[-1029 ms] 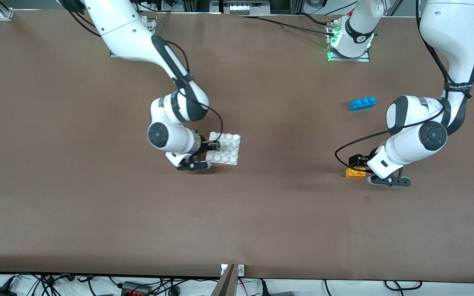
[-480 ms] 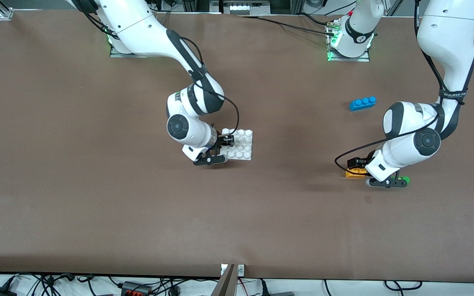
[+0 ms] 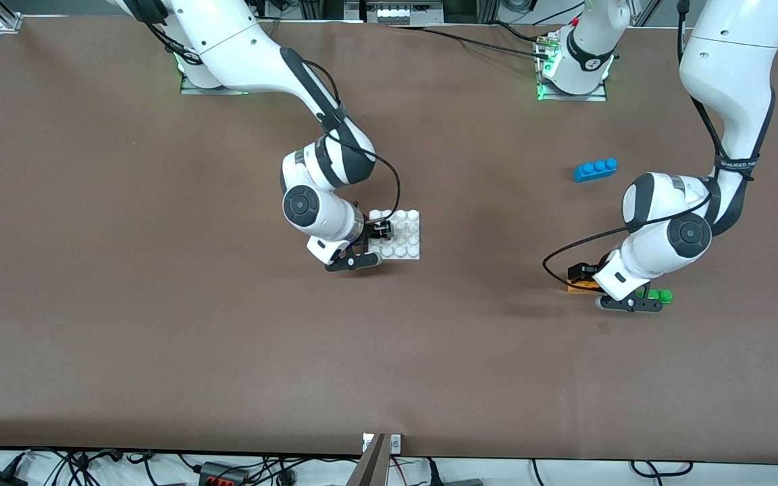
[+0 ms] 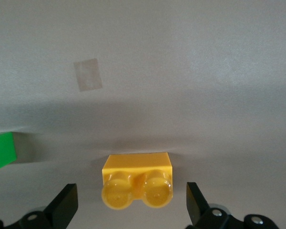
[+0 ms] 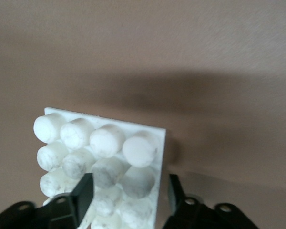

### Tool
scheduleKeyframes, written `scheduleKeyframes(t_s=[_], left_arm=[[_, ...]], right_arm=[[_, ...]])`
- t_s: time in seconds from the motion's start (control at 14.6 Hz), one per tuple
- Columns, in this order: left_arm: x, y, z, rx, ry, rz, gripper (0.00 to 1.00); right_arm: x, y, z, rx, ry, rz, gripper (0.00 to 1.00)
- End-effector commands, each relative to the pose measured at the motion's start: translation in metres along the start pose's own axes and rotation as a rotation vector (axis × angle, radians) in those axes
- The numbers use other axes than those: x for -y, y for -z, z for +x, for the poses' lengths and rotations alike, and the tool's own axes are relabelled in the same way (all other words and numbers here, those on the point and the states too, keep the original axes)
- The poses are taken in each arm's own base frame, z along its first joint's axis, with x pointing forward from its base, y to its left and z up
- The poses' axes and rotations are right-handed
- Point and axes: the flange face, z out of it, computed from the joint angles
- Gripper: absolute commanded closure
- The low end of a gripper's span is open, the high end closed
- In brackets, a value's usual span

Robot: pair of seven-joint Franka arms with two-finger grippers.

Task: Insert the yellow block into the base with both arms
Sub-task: 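Release the base plate with the right gripper while the left gripper grasps yellow block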

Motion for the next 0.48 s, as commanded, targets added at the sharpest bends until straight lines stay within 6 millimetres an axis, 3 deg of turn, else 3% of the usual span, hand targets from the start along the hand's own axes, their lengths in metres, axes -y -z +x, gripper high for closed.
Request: scheduleKeyframes(t_s=[0.0, 0.14, 0.41], left_arm=[[-0.002, -0.007, 0.002, -0.016, 0.000, 0.009, 0.00], [-0.003, -0.009, 0.001, -0.013, -0.001, 0.008, 0.00], [-0.004, -0.016, 0.000, -0.014, -0.003, 0.006, 0.00]], right_arm=[[0.002, 0.061, 0.002, 0.017, 0.040, -0.054, 0.00], [-0.009, 0.111, 0.003, 0.019, 0.058, -0.112, 0.00], [-0.073, 0.229, 0.006, 0.001, 0.022, -0.293, 0.00]])
